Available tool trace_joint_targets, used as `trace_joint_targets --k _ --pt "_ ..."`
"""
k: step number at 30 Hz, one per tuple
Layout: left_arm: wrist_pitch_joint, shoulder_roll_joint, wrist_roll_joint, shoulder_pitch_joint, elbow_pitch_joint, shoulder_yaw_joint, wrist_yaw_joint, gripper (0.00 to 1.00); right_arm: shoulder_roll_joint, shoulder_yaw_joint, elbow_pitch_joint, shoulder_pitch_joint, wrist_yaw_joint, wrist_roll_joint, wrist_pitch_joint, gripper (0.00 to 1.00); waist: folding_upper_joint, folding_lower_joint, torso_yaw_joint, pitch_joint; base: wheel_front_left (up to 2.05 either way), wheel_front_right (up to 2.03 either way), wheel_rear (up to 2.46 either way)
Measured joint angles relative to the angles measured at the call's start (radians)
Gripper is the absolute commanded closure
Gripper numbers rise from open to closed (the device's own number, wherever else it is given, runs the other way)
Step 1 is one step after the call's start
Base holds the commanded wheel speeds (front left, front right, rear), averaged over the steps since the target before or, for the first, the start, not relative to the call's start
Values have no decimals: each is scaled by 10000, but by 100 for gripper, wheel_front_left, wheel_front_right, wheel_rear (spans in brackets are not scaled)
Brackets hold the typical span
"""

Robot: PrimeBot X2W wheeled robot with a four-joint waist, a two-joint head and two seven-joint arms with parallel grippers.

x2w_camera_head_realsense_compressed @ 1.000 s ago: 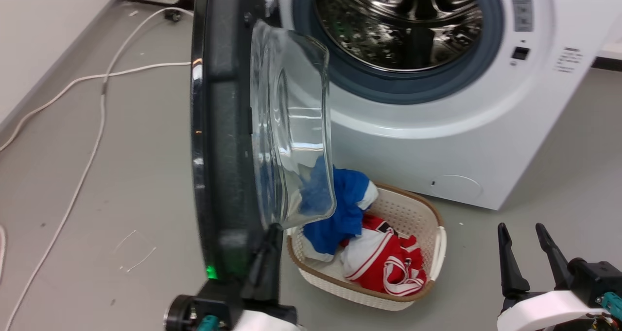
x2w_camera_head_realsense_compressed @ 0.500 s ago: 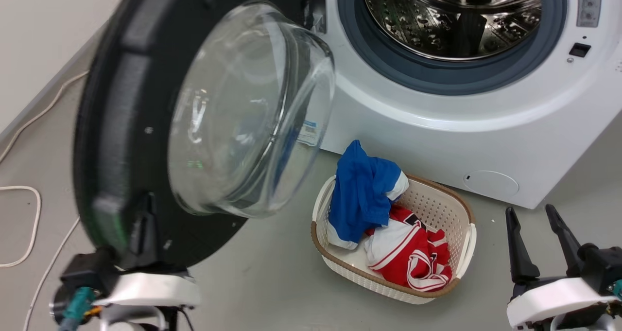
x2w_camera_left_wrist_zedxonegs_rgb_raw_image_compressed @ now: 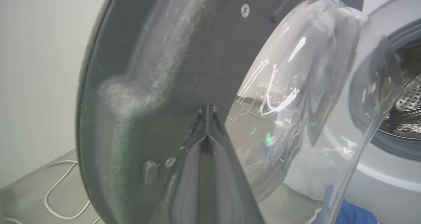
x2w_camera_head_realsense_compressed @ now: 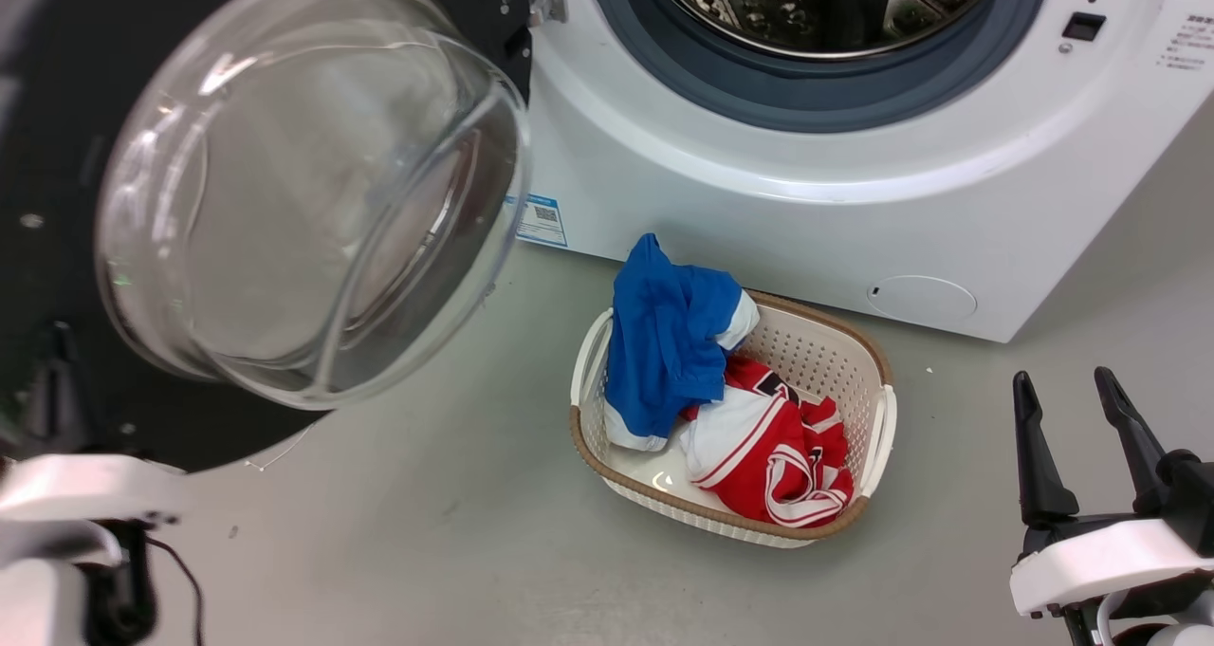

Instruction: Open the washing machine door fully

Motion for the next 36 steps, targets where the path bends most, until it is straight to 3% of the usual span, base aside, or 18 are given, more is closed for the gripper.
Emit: trace_joint_targets --k 6,14,25,36 --pt "2 462 -159 -575 1003 648 -146 100 8 -12 15 -13 0 2 2 0 0 0 -170 89 0 0 0" --pt "2 418 339 -499 1296 886 -221 100 125 -25 232 2 0 48 -61 0 0 0 -246 -204 0 0 0" --pt "2 -876 1593 1603 -593 545 -245 100 431 86 683 470 0 63 -161 0 0 0 -336 -1389 0 0 0" --pt "61 -2341 1946 2932 -1563 -1189 -660 100 525 238 773 612 0 -17 -163 0 0 0 -1259 -1897 0 0 0"
